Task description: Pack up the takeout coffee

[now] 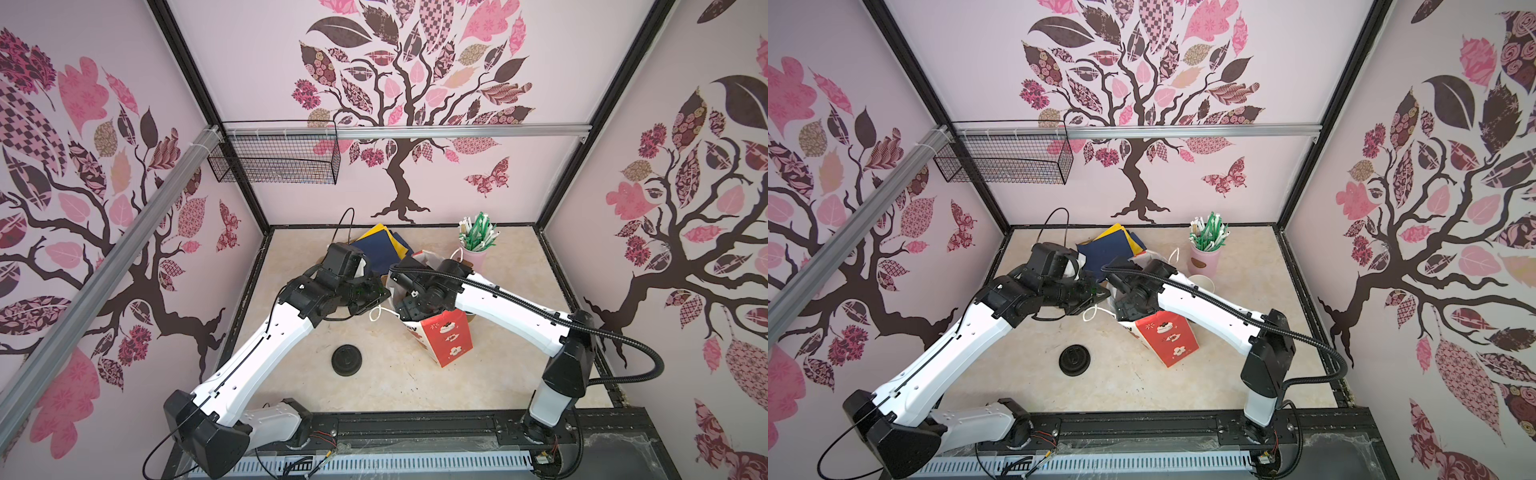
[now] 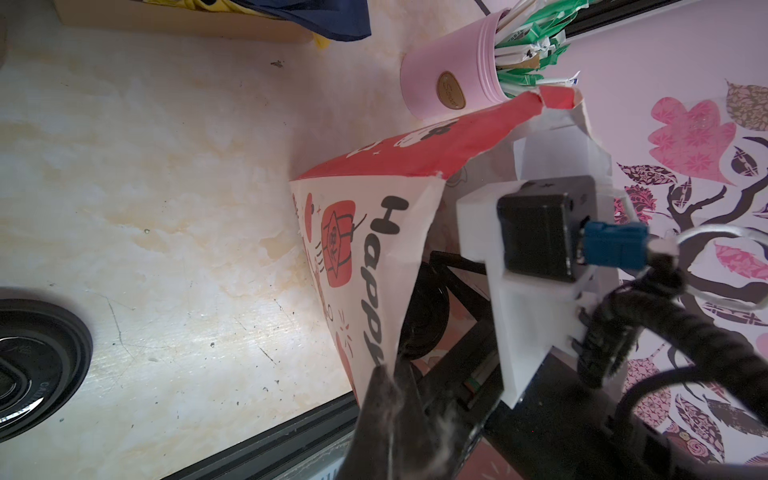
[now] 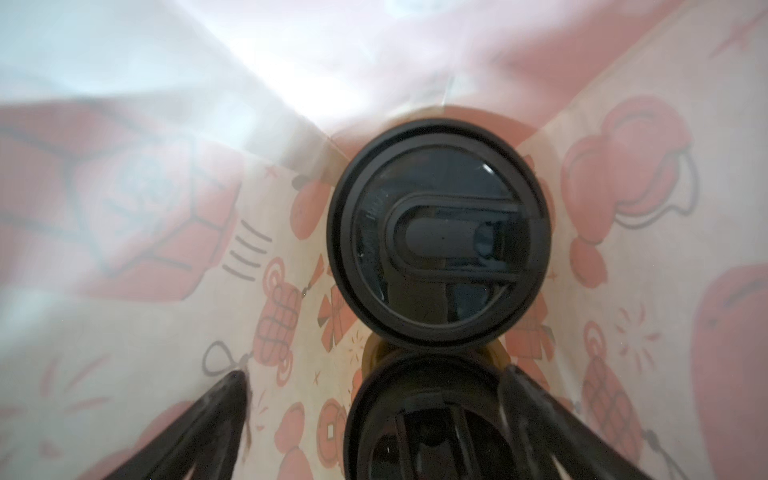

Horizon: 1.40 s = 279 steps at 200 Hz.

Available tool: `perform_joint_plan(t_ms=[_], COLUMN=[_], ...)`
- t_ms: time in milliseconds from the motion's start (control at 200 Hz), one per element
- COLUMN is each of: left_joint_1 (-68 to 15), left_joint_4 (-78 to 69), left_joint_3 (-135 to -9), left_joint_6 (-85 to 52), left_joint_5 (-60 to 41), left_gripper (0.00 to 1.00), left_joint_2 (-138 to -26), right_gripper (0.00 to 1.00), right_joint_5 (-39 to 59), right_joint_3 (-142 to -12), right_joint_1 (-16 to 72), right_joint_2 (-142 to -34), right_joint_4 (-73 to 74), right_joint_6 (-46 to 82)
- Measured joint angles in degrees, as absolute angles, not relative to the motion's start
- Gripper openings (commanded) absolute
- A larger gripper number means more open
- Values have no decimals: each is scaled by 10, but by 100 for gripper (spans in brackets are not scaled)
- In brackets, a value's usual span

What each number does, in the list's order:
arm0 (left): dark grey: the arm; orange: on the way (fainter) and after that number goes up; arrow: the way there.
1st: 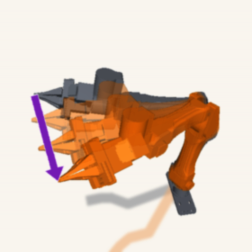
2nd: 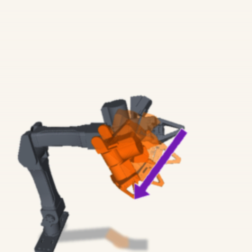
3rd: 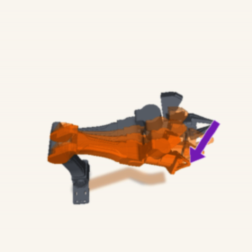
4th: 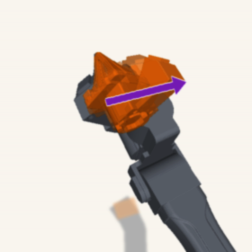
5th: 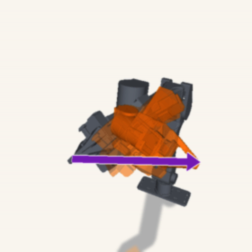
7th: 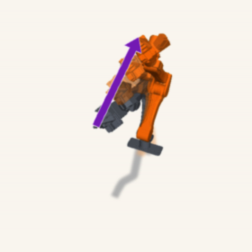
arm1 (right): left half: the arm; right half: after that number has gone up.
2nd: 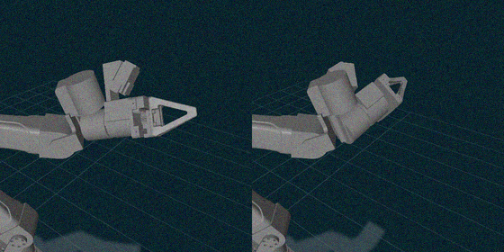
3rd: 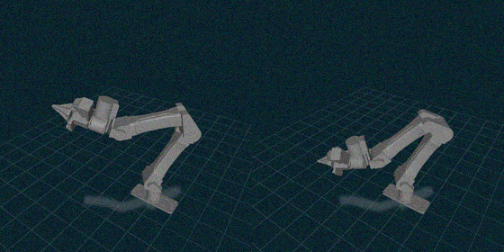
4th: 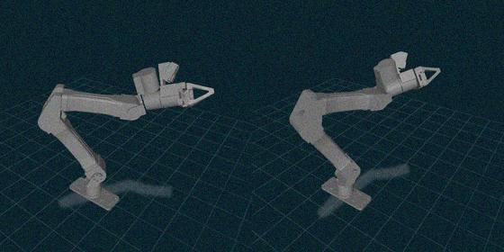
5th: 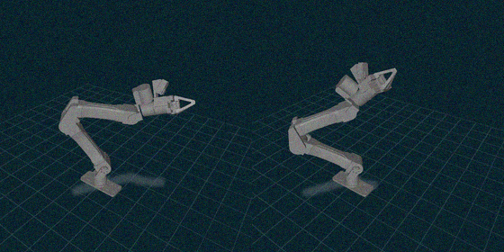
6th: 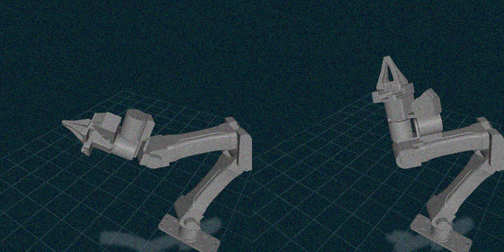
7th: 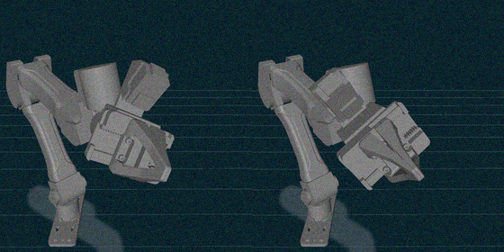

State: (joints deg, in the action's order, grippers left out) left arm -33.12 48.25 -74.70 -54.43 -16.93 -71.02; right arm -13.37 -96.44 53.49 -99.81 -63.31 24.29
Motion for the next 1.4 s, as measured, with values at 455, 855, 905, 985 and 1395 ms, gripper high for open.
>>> perform_joint_plan(t_ms=[455,855,905,985,1395], left_joint_1=[-341,-342,-342,-342,-343], left_joint_4=[481,487,487,492,522], left_joint_3=[-747,-748,-750,-754,-760], left_joint_6=[-545,-546,-546,-546,-542], left_joint_5=[-169,-149,-149,-148,-124], left_gripper=[0,0,0,0,0], left_joint_2=[-711,-708,-708,-709,-708], right_gripper=[97,95,95,94,97], right_joint_5=[-107,-128,-123,-115,-151], right_joint_3=[-973,-974,-974,-977,-983], right_joint_1=[553,559,562,568,572], right_joint_2=[-993,-1000,-1004,-1016,-1027], right_joint_4=[-627,-625,-623,-624,-628], right_joint_6=[243,254,254,253,256])
